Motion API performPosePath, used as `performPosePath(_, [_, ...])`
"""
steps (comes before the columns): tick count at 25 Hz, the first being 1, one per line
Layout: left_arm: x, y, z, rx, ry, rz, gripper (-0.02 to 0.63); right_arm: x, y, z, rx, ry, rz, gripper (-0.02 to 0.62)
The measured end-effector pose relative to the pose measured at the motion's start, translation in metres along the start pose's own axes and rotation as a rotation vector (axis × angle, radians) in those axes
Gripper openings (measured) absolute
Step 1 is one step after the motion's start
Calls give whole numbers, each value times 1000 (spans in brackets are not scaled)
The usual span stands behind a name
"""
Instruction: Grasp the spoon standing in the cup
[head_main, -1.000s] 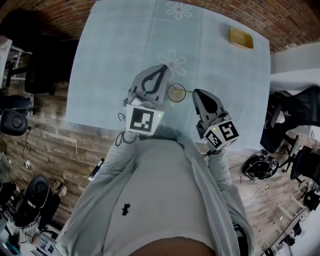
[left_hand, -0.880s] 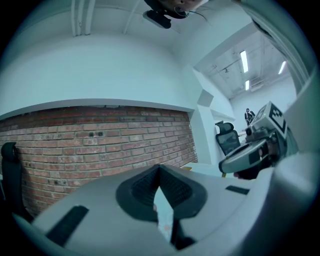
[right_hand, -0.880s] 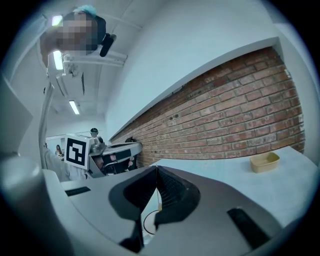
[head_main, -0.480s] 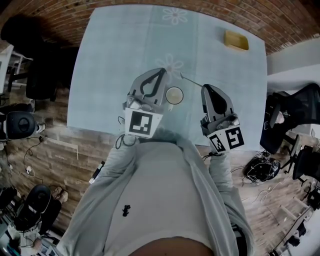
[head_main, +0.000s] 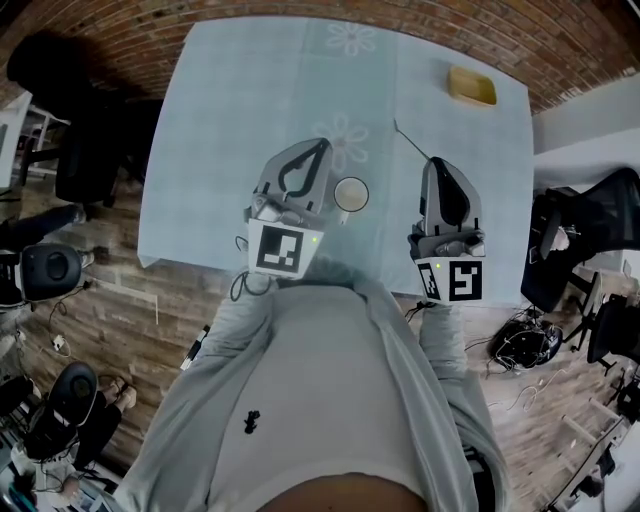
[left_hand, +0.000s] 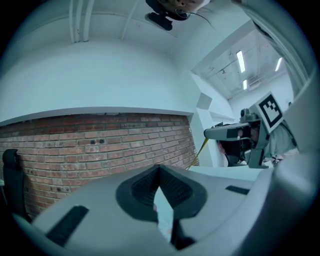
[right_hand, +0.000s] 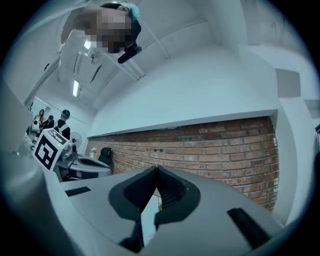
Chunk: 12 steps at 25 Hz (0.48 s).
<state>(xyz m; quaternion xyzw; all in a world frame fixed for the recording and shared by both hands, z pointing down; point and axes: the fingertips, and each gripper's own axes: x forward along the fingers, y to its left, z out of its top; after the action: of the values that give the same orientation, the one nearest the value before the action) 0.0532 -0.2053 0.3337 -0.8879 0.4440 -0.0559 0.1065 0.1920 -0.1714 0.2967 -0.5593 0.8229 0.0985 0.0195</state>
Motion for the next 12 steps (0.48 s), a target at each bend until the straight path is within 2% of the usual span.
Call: performPosePath(12, [-7, 5, 2, -6, -3, 28, 17, -26, -22, -16, -12, 36, -90, 17])
